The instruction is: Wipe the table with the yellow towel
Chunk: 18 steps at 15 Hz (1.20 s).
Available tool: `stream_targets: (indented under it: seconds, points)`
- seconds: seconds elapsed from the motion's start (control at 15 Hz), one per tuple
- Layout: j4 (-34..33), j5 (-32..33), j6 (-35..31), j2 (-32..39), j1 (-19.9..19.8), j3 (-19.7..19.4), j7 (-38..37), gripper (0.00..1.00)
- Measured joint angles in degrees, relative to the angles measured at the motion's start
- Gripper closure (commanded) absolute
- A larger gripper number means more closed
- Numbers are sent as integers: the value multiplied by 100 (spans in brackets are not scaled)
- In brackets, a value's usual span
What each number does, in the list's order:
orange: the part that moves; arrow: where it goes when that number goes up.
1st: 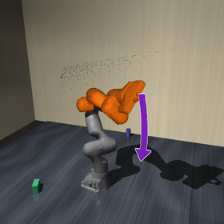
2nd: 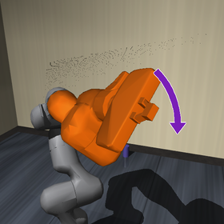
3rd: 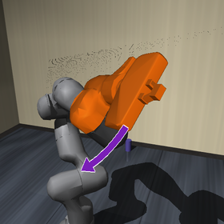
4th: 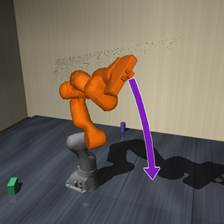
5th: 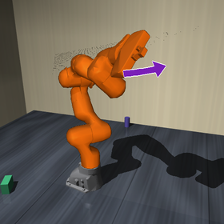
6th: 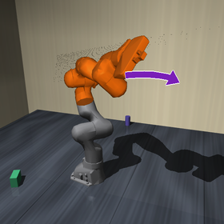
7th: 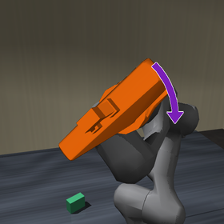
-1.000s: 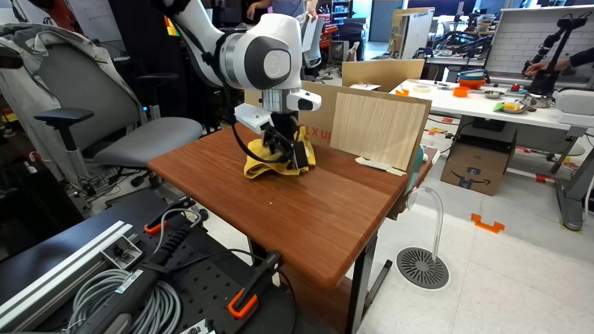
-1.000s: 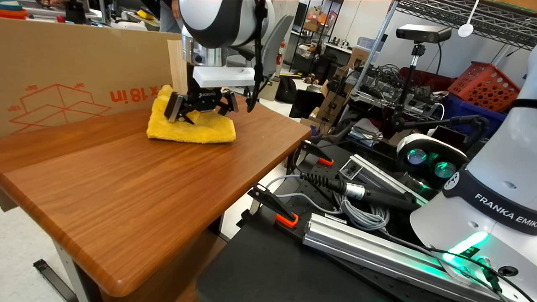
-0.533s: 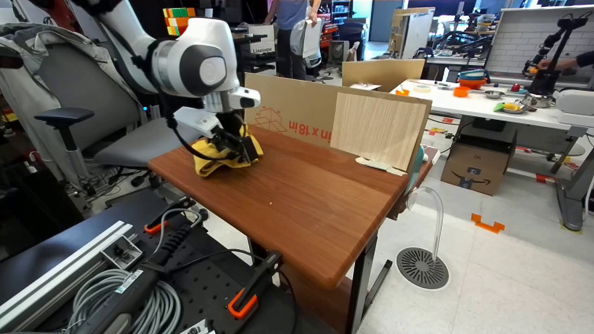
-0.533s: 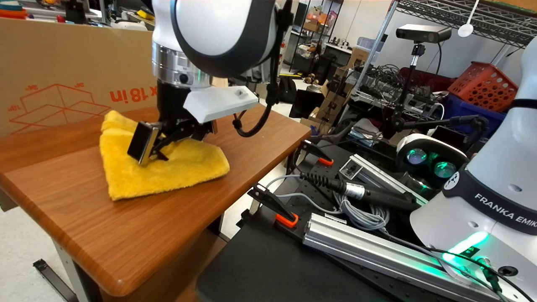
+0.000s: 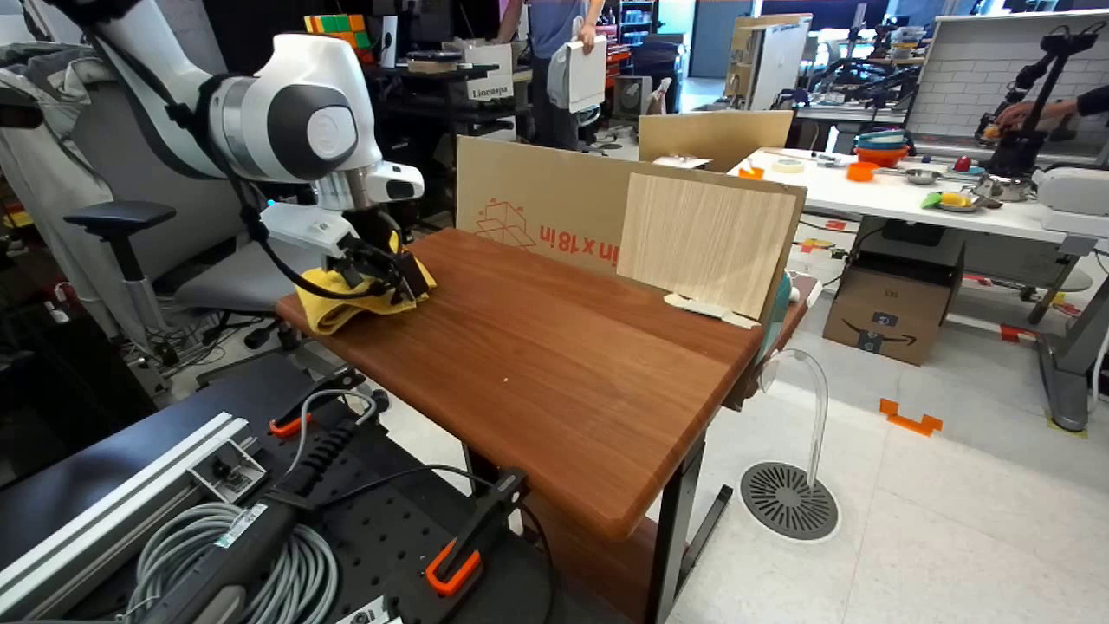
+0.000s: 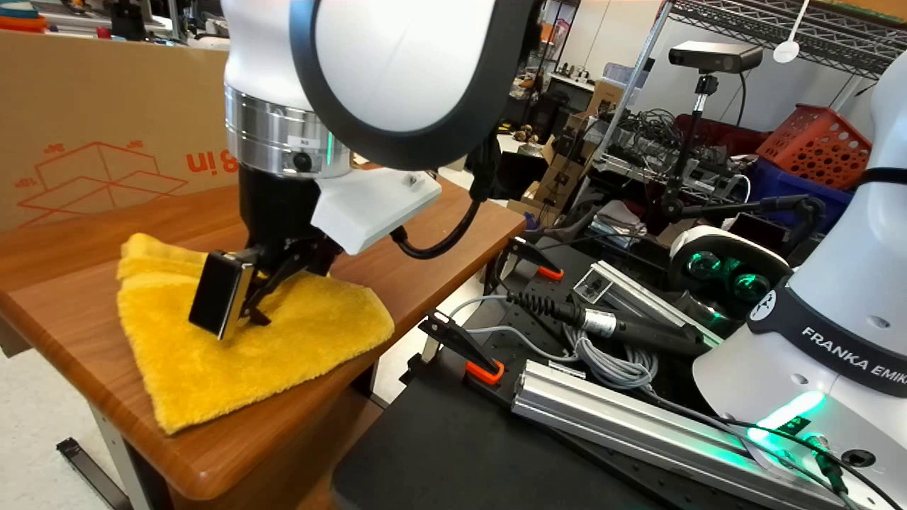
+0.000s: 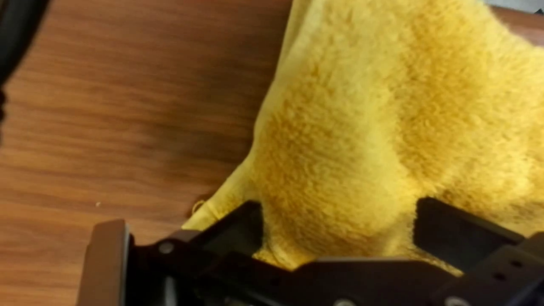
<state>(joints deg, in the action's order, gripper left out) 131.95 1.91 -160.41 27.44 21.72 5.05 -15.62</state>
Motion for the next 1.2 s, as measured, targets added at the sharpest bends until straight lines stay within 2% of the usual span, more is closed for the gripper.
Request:
stream_targets:
  seconds: [0.27, 0.47, 0.8, 0.93, 1.2]
  points:
    - [-6, 164, 0, 0, -89, -696, -19, 0]
    - [99, 191, 78, -21, -354, -1163, -23, 0]
    - [508, 441, 181, -225, -617, -1853, -164, 0]
    - [619, 466, 181, -275, -727, -2017, -236, 0]
    - [661, 465, 239, -295, -1093, -2096, -350, 0]
